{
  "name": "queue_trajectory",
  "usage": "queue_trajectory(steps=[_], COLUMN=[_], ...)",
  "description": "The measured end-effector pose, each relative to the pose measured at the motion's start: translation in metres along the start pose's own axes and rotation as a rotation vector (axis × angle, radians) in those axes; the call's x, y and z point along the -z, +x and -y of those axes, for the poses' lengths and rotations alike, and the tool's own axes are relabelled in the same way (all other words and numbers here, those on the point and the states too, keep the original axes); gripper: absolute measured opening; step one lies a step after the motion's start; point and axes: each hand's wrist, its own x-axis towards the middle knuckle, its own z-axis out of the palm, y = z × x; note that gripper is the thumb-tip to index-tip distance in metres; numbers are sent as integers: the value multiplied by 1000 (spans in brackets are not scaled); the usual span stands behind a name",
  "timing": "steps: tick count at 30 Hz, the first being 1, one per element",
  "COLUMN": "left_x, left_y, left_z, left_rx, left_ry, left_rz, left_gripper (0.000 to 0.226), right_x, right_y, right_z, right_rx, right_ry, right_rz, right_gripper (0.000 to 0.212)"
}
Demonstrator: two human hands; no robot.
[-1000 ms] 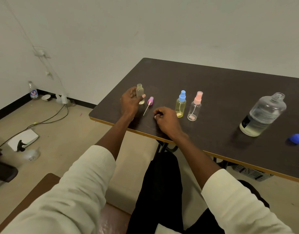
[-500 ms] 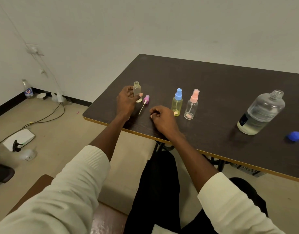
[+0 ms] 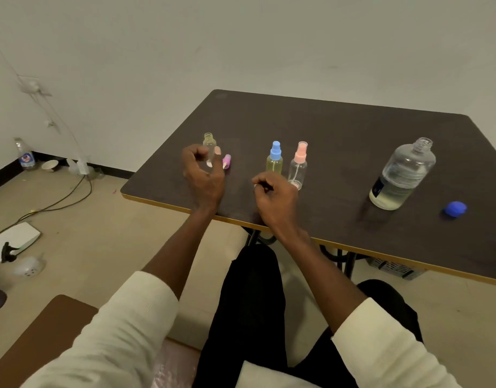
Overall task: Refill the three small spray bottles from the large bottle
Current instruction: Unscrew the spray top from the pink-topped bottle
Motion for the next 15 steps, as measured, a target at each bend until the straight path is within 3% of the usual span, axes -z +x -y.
queue_trajectory(steps=[5, 9, 12, 15], left_x=[-32, -53, -60, -62], left_y=[-47, -64, -68, -68], left_z=[-38, -52, -53, -49], left_rx=[-19, 21, 93, 8], left_ry=[-185, -214, -187, -148], left_rz=[125, 174, 157, 243], left_gripper=[17, 16, 20, 19], right_x=[39, 62, 72, 74], right_y=[-2, 12, 20, 26], right_z=[-16, -32, -44, -55], right_rx=[-114, -260, -320, -420], right_ry=[27, 52, 27, 42], right_rz=[-205, -275, -230, -68], right_gripper=[12, 18, 25, 51])
